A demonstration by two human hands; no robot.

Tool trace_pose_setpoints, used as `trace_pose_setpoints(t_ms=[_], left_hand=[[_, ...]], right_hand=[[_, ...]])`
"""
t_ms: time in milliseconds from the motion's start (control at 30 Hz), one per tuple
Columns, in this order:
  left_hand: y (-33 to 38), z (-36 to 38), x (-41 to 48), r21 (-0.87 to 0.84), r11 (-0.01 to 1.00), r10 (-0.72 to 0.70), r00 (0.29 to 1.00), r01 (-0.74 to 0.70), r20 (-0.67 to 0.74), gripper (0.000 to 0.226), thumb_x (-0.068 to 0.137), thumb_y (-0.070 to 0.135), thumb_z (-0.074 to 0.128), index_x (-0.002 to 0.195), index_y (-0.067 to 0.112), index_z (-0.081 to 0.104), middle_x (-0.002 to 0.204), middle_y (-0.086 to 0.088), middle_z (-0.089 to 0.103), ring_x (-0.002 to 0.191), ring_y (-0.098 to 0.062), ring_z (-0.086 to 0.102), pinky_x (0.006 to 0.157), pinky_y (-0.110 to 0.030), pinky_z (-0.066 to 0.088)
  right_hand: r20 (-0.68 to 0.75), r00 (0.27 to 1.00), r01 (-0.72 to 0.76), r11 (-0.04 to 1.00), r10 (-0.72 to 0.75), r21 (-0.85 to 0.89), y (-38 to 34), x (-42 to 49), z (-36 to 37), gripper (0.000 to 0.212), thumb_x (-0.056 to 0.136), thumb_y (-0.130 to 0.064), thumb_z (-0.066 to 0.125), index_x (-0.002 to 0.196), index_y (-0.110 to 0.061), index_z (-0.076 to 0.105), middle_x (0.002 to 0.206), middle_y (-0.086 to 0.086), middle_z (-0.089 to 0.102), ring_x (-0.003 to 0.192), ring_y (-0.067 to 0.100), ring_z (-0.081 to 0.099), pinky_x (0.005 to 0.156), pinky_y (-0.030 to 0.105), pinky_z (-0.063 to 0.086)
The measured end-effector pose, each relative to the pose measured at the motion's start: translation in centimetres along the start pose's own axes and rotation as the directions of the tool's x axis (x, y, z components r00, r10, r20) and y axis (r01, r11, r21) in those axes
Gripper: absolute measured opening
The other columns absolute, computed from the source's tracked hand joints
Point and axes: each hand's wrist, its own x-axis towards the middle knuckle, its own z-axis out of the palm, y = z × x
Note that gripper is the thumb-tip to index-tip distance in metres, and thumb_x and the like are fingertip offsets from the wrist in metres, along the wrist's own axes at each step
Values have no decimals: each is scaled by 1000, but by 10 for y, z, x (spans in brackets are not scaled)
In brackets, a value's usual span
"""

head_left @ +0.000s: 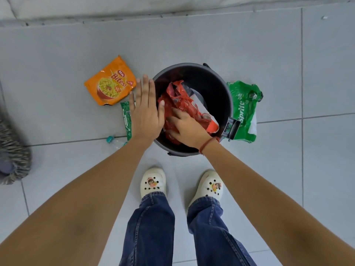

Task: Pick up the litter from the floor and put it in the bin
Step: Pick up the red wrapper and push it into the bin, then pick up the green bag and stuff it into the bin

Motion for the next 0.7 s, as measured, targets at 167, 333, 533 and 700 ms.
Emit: trace_pose_setpoints(t_ms=[167,333,533,700], left_hand=[[0,-1,0,-2,1000,6,1000,-6,7,60,99,36,28,149,5,16,158,-14,12,146,-30,6,118,-48,10],[3,2,0,-7,1000,-4,1000,4,-10,62,99,39,31,149,7,14,158,-14,12,146,-30,5,117,-46,6],[4,6,0,-27,1000,-4,997,2,-73,62,99,41,30,149,8,14,158,-14,11,146,-30,3,117,-46,4],[5,6,-1,-49,999,5,994,-11,-113,62,100,39,31,150,7,14,159,-14,9,146,-30,2,117,-45,2]], right_hand=[[-650,759,20,995,45,93,6,-47,-74,19,89,-14,53,99,-6,67,108,12,65,102,24,58,89,28,46],[-687,494,-284,846,532,451,105,-74,-76,23,90,-12,48,107,-4,61,107,16,59,92,23,58,72,15,49],[-264,476,-778,541,839,318,190,-86,-7,68,85,-29,63,141,-7,33,143,23,35,131,38,34,107,48,34],[-132,411,-827,430,902,363,194,-65,9,90,81,-24,64,149,-14,6,149,21,25,134,40,30,107,57,33]])
